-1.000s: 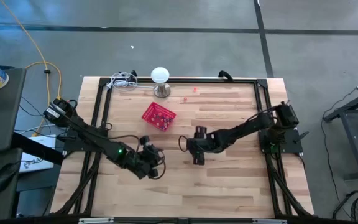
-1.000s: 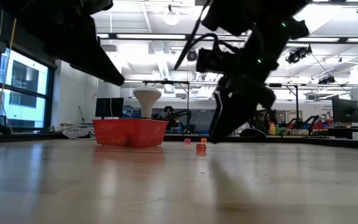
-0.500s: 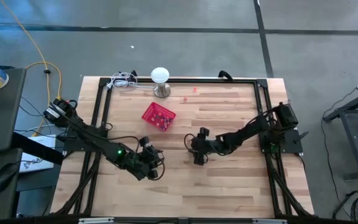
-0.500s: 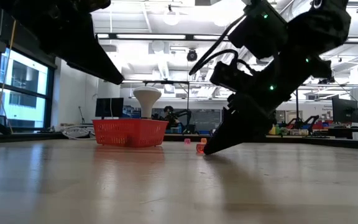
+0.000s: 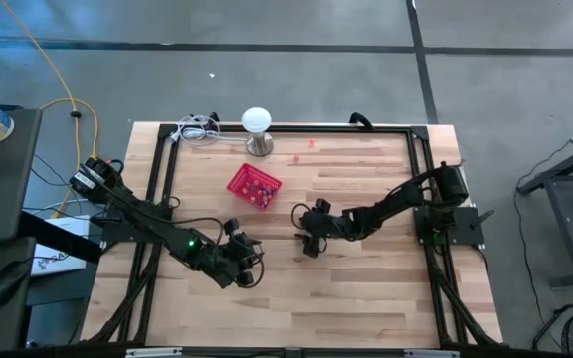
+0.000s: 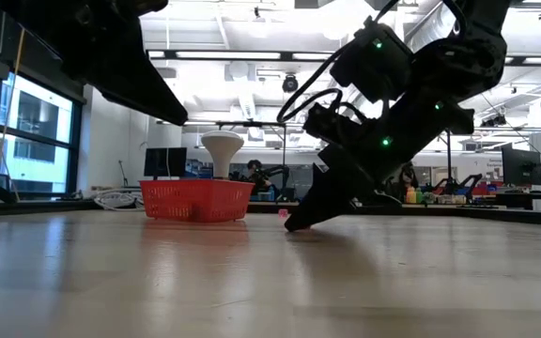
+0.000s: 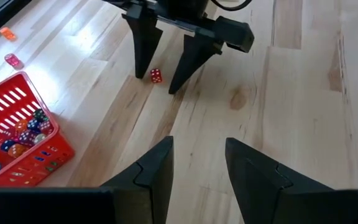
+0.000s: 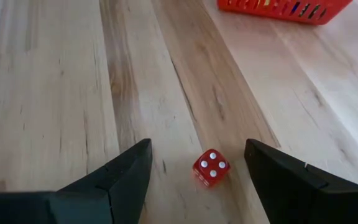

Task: Pick & Place Dice
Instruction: Put the red die into the red basket

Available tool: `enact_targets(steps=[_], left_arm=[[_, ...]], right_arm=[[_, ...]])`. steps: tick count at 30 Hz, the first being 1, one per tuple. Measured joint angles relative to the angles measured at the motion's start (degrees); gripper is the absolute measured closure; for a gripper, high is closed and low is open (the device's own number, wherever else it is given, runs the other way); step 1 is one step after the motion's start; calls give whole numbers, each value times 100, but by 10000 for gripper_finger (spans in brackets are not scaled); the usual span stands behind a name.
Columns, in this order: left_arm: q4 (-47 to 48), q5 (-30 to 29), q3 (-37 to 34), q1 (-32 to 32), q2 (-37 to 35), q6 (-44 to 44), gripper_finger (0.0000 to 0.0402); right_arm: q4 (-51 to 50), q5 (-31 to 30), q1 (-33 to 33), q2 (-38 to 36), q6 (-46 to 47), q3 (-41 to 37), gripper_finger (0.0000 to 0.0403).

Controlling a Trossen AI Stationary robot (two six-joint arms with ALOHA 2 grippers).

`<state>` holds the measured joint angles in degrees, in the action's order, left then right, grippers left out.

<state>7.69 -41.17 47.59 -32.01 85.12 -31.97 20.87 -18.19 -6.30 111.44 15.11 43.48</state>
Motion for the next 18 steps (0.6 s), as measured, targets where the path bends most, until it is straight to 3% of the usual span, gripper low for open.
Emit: enact_targets(steps=[10,18], left_arm=[[3,42,0,-4,0,2,262],[1,57,0,-4,0,0,262]], right_arm=[[-328,55,-40,-17,262,22,158],[-399,66,-37,-31,256,18,250]])
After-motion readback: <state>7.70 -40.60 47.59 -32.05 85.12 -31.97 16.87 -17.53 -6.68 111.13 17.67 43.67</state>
